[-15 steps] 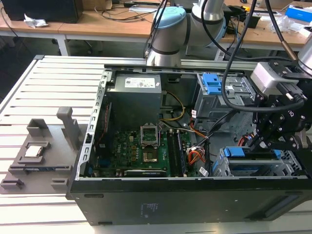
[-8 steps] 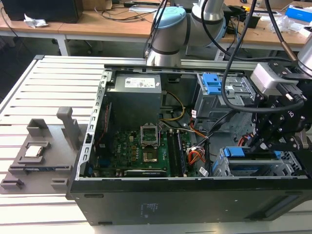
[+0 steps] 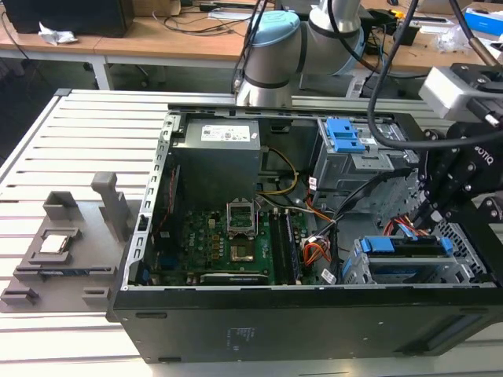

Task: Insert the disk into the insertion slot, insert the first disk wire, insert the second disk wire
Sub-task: 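Insert the second disk wire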

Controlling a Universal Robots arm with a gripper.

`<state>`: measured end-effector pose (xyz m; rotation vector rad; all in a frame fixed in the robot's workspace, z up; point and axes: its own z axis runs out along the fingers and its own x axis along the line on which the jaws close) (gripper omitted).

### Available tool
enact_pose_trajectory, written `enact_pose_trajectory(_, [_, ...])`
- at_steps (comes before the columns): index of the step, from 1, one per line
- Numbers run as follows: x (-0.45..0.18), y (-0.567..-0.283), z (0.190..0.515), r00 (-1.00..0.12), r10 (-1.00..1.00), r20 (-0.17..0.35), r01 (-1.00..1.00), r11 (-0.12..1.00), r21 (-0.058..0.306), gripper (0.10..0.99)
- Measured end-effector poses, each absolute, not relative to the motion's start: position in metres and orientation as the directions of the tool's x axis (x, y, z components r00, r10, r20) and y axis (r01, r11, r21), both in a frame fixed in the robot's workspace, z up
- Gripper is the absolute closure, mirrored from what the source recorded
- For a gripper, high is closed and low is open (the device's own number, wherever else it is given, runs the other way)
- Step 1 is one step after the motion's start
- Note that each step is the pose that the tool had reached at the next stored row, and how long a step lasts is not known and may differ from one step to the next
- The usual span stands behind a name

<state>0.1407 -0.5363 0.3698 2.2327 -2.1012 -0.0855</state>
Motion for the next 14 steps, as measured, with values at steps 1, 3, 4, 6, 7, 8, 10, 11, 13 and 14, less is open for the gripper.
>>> enact_pose_trajectory(1, [0.141, -0.536, 0.372, 0.061, -0.998, 0.011, -0.994, -0.060, 0.092, 0.945])
enact_pose_trajectory(3, [0.141, -0.536, 0.381, 0.061, -0.998, 0.011, -0.994, -0.060, 0.092, 0.980])
enact_pose_trajectory(4, [0.141, -0.535, 0.384, 0.061, -0.998, 0.011, -0.994, -0.060, 0.092, 0.980])
enact_pose_trajectory(6, [0.141, -0.535, 0.390, 0.061, -0.998, 0.011, -0.994, -0.060, 0.092, 0.980])
enact_pose_trajectory(7, [0.141, -0.535, 0.391, 0.061, -0.998, 0.010, -0.994, -0.060, 0.092, 0.980])
enact_pose_trajectory(8, [0.141, -0.535, 0.391, 0.061, -0.998, 0.010, -0.994, -0.060, 0.092, 0.980])
enact_pose_trajectory(10, [0.141, -0.535, 0.391, 0.061, -0.998, 0.011, -0.994, -0.060, 0.092, 0.980])
enact_pose_trajectory(11, [0.141, -0.535, 0.391, 0.061, -0.998, 0.011, -0.994, -0.060, 0.092, 0.980])
enact_pose_trajectory(13, [0.141, -0.535, 0.391, 0.061, -0.998, 0.011, -0.994, -0.060, 0.092, 0.980])
enact_pose_trajectory(14, [0.141, -0.535, 0.391, 0.061, -0.998, 0.011, -0.994, -0.060, 0.092, 0.980])
